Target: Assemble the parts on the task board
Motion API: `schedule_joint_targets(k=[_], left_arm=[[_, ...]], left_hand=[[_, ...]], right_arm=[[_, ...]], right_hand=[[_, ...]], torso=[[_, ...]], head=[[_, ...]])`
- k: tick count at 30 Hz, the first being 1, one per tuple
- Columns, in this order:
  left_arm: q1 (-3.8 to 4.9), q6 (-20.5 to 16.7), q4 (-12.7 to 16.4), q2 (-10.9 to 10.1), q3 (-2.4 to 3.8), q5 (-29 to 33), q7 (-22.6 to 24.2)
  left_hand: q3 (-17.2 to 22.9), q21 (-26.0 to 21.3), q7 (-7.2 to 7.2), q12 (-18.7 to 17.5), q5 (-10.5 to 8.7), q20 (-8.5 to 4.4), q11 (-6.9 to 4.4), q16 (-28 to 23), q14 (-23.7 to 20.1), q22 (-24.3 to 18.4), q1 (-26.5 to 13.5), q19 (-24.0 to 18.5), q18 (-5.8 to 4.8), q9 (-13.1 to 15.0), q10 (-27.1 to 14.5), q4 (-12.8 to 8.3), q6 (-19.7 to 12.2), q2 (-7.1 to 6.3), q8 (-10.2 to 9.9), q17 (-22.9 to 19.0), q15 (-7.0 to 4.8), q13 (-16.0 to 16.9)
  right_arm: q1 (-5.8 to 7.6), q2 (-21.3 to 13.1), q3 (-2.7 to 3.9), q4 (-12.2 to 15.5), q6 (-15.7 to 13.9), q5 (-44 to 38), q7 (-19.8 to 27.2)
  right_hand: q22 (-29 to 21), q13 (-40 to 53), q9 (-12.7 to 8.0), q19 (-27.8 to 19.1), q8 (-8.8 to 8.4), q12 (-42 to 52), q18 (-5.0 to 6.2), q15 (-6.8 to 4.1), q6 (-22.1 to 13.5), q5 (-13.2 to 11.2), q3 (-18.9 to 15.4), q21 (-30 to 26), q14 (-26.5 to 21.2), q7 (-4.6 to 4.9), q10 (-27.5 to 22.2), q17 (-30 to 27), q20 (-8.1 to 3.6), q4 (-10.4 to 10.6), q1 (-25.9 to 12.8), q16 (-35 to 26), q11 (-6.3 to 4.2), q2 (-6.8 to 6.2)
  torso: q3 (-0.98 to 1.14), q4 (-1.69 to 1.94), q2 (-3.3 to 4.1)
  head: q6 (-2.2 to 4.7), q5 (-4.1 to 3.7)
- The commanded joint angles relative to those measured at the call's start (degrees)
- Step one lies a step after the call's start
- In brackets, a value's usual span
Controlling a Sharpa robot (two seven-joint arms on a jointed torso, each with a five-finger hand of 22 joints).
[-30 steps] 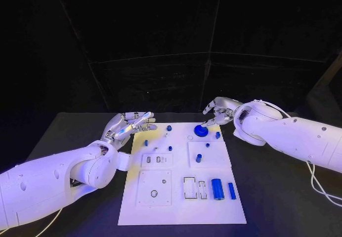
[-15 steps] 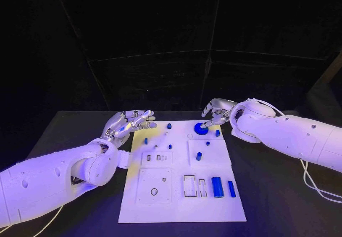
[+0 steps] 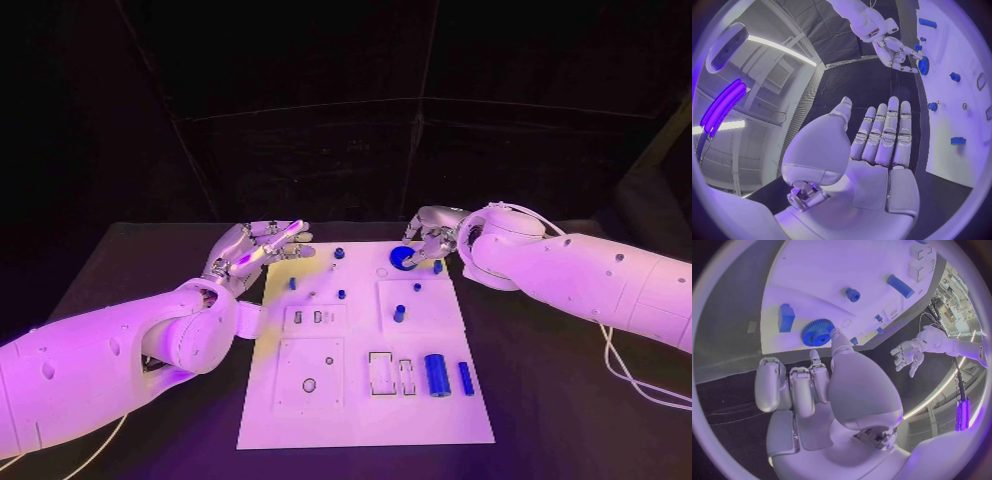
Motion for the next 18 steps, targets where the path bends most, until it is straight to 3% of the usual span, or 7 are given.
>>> schedule_joint_targets(k=[1, 8, 18], left_arm=[[0.08, 0.7, 0.0, 0.1, 0.06, 0.0, 0.2], [0.08, 0.8, 0.0, 0.1, 0.06, 0.0, 0.2], [0.08, 0.9, -0.1, 0.0, 0.06, 0.0, 0.2]], left_hand=[[-0.3, -0.3, 0.72, -0.3, 0.32, 0.04, 0.01, -0.3, 0.2, -0.1, 0.0, 0.4, 0.86, 0.0, 0.5, -0.2, 0.5, 0.58, -0.3, 0.0, 0.0, -0.1], [-0.3, -0.3, 0.72, -0.3, 0.32, 0.04, 0.01, -0.3, 0.2, -0.1, 0.0, 0.4, 0.86, 0.0, 0.5, -0.2, 0.5, 0.59, -0.3, 0.0, 0.0, -0.1], [-0.3, -0.3, 0.73, -0.3, 0.33, 0.04, 0.01, -0.3, 0.2, -0.1, 0.1, 0.4, 0.86, 0.0, 0.5, -0.2, 0.5, 0.62, -0.3, 0.0, 0.0, -0.1]], right_arm=[[-0.02, 0.1, 0.0, -0.2, 1.4, -0.9, 0.6], [-0.39, 0.6, -0.07, -0.9, 1.6, -0.9, 0.9], [-0.51, 1.0, -0.1, -1.6, 0.6, -0.9, 1.6]], right_hand=[[0.4, 5.7, 0.1, 0.6, 0.44, 0.1, -0.76, 0.15, 0.7, 0.4, 0.1, 0.3, 5.1, 0.06, 0.2, 10.9, 0.01, -0.5, 0.7, 0.3, 0.05, 0.16], [0.4, 5.8, 0.1, 0.6, 0.69, 0.2, -0.77, 0.12, 1.0, 0.2, 0.3, 0.3, 5.1, 0.03, 0.2, 11.0, -0.02, -0.8, 1.3, 0.3, 0.02, 0.73], [0.7, 6.3, 0.1, 0.7, 1.72, 0.5, -0.8, -0.06, 3.1, -2.1, 1.7, 0.4, 5.1, -0.2, 0.5, 11.0, -0.16, -1.9, 2.6, 0.3, -0.22, 2.67]], torso=[[-0.03, 0.13, -0.01], [-0.05, 0.13, -0.03], [0.0, 0.06, 0.0]], head=[[-0.11, 0.11], [-0.18, 0.29], [-0.18, 0.34]])
